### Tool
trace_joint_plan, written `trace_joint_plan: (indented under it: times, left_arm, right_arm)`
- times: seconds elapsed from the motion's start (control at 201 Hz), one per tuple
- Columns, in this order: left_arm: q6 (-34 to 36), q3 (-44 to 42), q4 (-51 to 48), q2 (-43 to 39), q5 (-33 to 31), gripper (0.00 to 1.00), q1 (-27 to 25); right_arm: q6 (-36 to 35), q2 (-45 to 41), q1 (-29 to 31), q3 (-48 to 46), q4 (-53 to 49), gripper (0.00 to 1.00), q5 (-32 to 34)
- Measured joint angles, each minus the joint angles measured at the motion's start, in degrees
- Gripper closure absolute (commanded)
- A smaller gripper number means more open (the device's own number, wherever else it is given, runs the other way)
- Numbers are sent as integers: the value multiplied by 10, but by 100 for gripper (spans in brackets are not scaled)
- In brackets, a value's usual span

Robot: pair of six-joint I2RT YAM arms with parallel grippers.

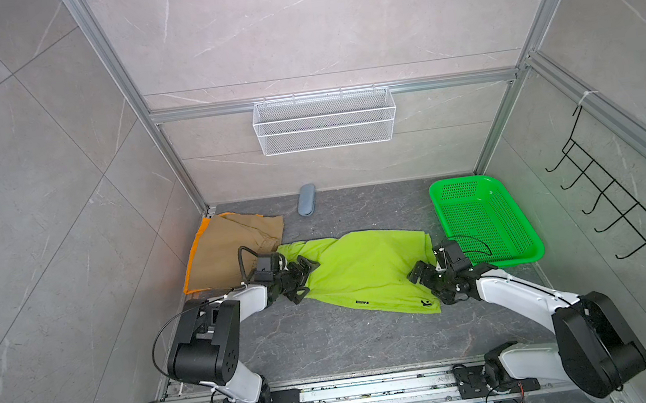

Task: Fold and stack the shorts

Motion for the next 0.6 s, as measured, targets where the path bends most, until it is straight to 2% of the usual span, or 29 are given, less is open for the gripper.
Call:
trace_joint_plan:
  times: [0.164,0.289,0.453,0.598]
  left_arm:
    - [-56,-84,20,-88,-28,1,-11]
    - [-84,-98,-28,-162,-61,0,-36]
    - [-55,-5,-122,-226,-117,1,-43]
    - [-21,98,-124,-169,-127,0,-41]
  right_arm:
    - [-47,75,-8,79,-68,1,48]
    - [-74,80,-8,139,-108,0,68]
    - [-67,37,-4,177,-66,0,49]
    - [-25,59,17,177,53,1,-3]
